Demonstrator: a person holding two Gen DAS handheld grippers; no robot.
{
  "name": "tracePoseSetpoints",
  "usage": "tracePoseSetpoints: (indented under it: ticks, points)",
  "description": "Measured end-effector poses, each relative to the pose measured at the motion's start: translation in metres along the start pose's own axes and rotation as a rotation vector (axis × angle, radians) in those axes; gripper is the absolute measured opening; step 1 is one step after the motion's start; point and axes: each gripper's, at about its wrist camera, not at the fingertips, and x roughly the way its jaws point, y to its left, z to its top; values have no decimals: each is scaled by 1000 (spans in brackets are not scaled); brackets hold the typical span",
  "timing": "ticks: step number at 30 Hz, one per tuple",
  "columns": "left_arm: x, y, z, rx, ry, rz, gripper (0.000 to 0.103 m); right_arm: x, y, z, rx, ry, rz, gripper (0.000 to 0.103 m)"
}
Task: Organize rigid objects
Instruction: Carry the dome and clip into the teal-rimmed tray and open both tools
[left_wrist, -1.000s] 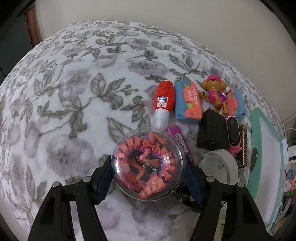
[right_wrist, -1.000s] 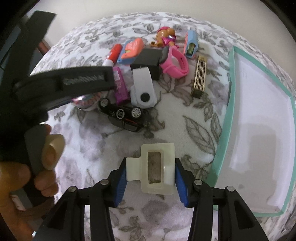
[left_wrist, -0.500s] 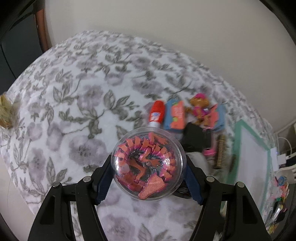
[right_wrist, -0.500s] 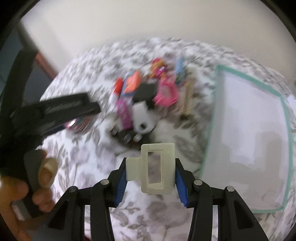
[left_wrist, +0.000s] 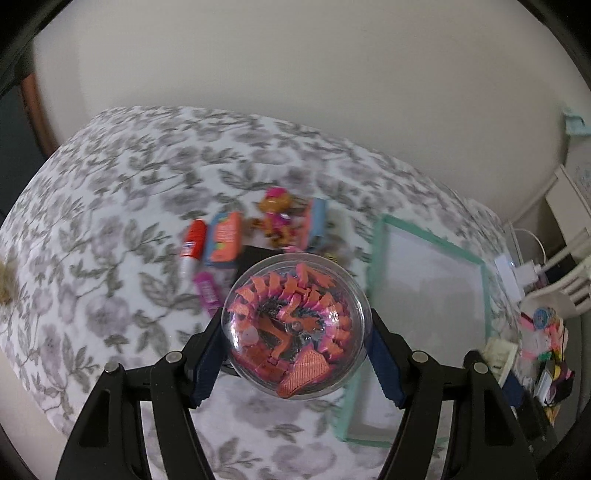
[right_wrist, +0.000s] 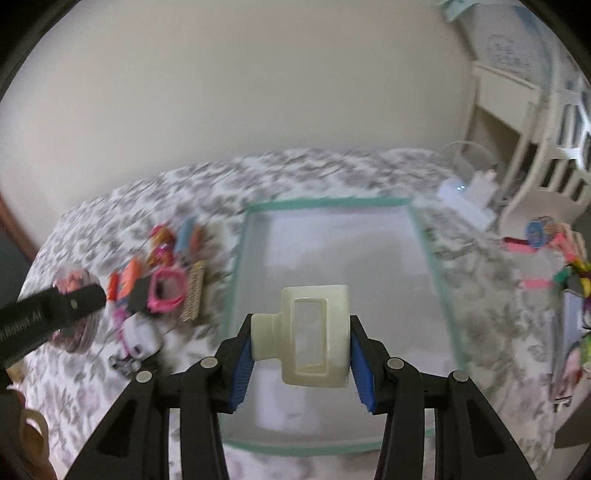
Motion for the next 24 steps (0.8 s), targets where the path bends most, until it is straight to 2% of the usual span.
tracePoseSetpoints:
  ticks: [8,12,16,19,24]
  points:
    - [16,-48,3,23,27,-61,72,-4,-43,15,69,-52,-117,49]
    - [23,-68,5,60,11,-85,72,0,-54,24,80,-83,-143,49]
    - [36,-87,10,90,12,-96,72,19,-68,30,103,-50,-146,49]
    - [47,-93,15,66,39,-130,72,34,-74,30,105,-18,-154,49]
    - [67,-108,16,101,46,-132,72,58,-77,31,94,32,-140,49]
